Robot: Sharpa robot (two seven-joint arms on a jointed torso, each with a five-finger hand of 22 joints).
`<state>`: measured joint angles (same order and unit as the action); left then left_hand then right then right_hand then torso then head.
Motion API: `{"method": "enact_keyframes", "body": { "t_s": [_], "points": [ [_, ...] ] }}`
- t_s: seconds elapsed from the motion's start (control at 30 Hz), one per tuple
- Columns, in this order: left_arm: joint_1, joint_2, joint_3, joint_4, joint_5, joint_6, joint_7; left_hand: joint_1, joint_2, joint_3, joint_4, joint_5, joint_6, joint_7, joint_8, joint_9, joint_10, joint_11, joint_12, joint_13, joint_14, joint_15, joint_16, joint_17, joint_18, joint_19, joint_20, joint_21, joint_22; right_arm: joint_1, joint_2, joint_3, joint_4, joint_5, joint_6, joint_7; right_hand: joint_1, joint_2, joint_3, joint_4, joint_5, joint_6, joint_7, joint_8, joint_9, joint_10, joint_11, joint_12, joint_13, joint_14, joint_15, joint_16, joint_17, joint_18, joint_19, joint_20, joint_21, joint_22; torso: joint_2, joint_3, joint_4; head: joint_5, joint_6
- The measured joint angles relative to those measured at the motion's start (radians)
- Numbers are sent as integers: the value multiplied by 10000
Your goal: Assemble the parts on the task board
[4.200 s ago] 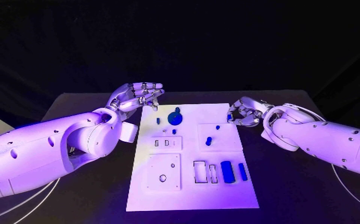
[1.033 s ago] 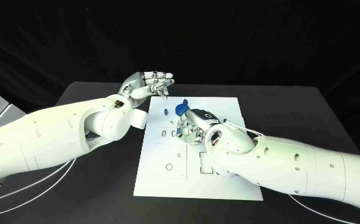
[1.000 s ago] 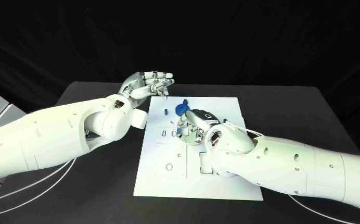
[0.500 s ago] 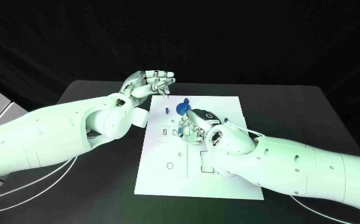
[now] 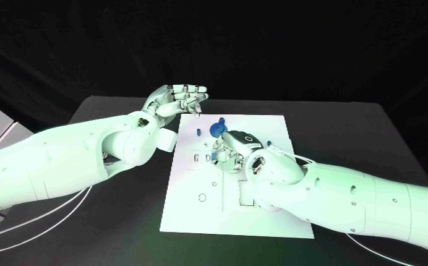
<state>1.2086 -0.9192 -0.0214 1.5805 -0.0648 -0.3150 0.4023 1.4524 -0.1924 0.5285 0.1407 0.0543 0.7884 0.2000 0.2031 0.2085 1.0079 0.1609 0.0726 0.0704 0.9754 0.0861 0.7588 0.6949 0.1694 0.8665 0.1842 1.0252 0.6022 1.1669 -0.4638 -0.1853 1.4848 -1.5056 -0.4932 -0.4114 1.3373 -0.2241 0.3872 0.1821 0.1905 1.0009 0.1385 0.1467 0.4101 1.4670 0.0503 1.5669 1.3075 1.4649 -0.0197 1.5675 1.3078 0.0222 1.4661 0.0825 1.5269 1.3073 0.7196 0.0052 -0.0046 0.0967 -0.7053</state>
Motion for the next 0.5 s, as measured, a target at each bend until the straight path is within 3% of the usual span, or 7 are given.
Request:
{"method": "enact_keyframes", "body": {
  "t_s": [0.23, 0.5],
  "points": [
    [0, 4, 0, -7, 0, 19, -27, 0, 0, 0, 0, 0, 0, 0, 0, 8, 0, 0, 0, 0, 0, 0, 0, -4, 0, 0, 0, 0, 0, -2, 0, 0, -11, -6, 1, 64, 0, 0, -188, 110, -248, -69, -1, 0, -16, 0, 0, 0, 0, 0, 0, 0, -1, 0, 0, 0, 0, 0, -2, -1, -11, 5, 6],
    [0, 4, 0, -14, 0, 29, -42, 0, 0, 0, 0, 0, 0, 0, 0, 7, 0, 0, 0, 0, 0, 0, 0, -3, 0, 0, 0, 0, 0, -2, -24, -1, 49, -8, -18, 114, 0, 0, -857, 416, -1082, -203, 59, -77, -48, -35, 40, 0, -1, 35, 36, 0, -1, -1, 0, 75, -38, 8, 2, -1, -6, 5, -1]
  ]
}}
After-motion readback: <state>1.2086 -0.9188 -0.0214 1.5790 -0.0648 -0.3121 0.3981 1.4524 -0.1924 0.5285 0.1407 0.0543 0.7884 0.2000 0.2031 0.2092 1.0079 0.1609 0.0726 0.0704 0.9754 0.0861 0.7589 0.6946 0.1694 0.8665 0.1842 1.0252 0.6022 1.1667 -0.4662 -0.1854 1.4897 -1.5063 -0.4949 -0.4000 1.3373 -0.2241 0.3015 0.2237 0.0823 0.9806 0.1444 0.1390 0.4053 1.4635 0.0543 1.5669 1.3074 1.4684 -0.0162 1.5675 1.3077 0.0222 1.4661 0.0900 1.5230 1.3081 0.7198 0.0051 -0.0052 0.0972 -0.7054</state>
